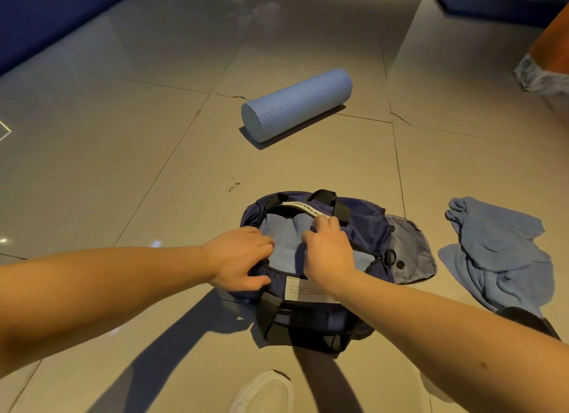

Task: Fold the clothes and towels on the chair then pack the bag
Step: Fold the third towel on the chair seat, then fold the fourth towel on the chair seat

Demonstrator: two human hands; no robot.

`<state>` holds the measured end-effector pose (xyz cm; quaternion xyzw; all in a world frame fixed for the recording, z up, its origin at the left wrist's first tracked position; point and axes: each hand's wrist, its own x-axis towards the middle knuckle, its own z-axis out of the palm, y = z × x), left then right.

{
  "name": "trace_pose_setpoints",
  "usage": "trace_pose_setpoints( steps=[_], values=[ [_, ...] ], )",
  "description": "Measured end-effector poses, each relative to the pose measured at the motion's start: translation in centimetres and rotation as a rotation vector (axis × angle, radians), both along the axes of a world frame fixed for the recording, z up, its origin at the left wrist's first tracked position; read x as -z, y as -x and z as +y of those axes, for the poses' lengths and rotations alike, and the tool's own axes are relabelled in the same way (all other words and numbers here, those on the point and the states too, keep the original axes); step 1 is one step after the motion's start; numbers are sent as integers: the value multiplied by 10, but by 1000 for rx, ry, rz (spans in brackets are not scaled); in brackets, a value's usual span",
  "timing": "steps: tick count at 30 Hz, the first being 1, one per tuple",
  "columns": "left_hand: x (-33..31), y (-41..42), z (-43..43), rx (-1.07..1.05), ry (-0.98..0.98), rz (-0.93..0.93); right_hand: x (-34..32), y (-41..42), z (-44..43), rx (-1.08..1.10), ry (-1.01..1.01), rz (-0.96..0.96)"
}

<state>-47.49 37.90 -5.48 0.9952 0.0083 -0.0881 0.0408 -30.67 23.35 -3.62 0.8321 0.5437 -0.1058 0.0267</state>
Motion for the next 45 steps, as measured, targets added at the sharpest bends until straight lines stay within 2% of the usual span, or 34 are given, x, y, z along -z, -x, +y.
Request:
trace_pose_setpoints(
  steps=[2, 4, 9, 13, 18, 23, 27, 31, 38, 45],
  values=[
    [-2, -9, -1, -21, -14, -62, 4, -4, 0, -131, -67, 27],
    [-4, -17, 0, -71, -120, -13, 9, -8, 3, -186, -24, 90],
    [-6, -27, 4, -153, -196, 231, 14, -21, 3, -76, 244, 239],
    [-17, -33, -1, -98, -277, 191, -4, -20, 2, -47, 192, 255],
    [-66, -63, -20, -51, -280, 100, -54, -31, -28, 70, 84, 279],
    [-149, -118, -49, -36, -120, 217, -136, -63, -96, 119, 86, 199],
    [-210, -160, -107, 10, -93, 184, -200, -95, -168, 257, 42, 111],
    [-238, -200, -183, 81, -92, 155, -231, -125, -242, 390, -68, 84],
    [-221, -278, -292, 91, -101, 167, -200, -174, -340, 596, -187, 122],
    [-138, -355, -296, -16, -82, 180, -118, -244, -366, 716, -180, 201]
  ],
)
